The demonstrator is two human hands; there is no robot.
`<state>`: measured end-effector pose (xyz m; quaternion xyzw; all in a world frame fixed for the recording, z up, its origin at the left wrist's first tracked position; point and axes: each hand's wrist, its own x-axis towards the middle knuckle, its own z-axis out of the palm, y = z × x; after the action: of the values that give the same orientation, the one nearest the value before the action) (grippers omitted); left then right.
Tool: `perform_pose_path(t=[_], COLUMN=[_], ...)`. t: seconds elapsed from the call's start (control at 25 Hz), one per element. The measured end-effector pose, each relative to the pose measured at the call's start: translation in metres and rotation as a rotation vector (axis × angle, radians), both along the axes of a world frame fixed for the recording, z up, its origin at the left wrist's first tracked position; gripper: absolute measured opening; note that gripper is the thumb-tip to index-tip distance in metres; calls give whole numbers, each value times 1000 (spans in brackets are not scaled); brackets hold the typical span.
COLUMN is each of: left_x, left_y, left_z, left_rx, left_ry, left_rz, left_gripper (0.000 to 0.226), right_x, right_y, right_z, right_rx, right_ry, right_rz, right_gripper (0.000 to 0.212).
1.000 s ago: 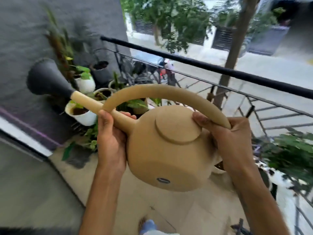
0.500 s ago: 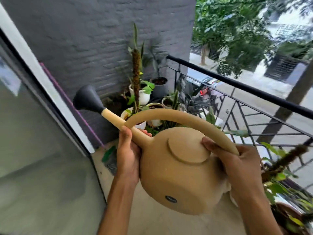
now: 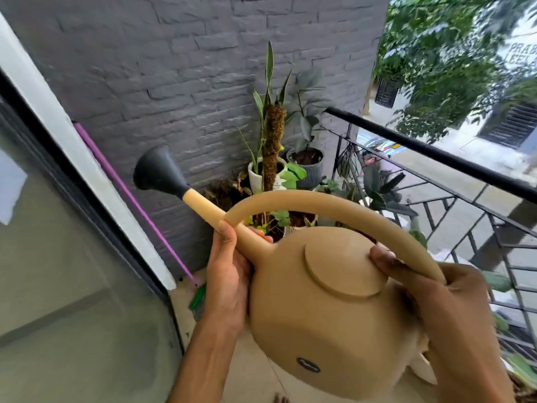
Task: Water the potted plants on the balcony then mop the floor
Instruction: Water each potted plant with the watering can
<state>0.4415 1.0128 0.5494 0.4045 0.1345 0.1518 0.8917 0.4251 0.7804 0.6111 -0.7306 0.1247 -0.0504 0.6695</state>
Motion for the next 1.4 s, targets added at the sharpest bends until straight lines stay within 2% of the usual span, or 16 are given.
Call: perform_pose_path(t=[0.2,0.36,0.48,0.64,0.72,0.88,1.04,1.28,1.32,1.4], left_x=[84,154,206,268,297,337,363,392,396,403], left_y=[78,139,180,230,246,258,254,258,259,264], left_z=[22,19,5,-3,-2,-8,-27,-54,-57,-58], left_rx=[35,88,89,77,84,90,69,67,60,41], left_ry=[-43,7,74,75,81,143,216,280,271,245], left_rz=[14,-63,-130,-227,-281,-376,-426,-438,-438,-448], left_gripper=[34,41,56,47,49,62,60,105,109,104], right_x=[75,131,166,203,217,242,267,303,309,320], right_y=[80,146,192,247,267,291,292,289,290,296], right_z=[8,7,-2,-8,-10,-13,-24,-35,-34,-31], right_rx=[9,-25,-54,-64,-67,-92,-90,-87,-94,-85], right_ry=[-66,-74,-70,-75,-65,-47,-10,52,58,65], right_rz=[-31,-80,-128,-235,-299,-369,-378,-364,-362,-339], right_gripper=[43,32,35,31,38,44,40,34,29,26])
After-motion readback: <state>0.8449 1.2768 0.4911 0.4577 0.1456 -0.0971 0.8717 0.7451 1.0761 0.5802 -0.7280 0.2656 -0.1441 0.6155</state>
